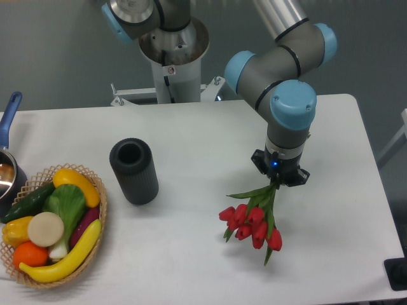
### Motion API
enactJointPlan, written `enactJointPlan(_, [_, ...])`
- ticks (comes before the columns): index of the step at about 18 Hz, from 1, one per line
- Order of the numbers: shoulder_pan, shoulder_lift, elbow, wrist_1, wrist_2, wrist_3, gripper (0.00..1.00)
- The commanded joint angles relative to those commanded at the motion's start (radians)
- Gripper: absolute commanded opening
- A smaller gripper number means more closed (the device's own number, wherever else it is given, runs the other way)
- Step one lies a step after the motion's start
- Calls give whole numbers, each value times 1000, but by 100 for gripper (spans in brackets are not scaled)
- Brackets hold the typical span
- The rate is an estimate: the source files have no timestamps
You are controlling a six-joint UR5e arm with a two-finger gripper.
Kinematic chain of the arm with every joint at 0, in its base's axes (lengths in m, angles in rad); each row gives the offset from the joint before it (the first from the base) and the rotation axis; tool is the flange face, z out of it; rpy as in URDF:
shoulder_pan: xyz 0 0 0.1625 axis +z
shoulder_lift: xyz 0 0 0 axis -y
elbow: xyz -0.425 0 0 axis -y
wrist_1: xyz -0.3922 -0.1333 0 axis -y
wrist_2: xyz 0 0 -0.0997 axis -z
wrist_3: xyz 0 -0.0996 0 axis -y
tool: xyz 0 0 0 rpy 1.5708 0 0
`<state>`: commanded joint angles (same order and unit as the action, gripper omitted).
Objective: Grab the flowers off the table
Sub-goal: 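Lift the gripped red tulip bouquet up off the table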
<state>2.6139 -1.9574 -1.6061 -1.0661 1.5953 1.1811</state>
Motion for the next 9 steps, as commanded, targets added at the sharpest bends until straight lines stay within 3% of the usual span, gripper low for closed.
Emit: enactJointPlan(9, [3,9,-5,-22,0,66,0])
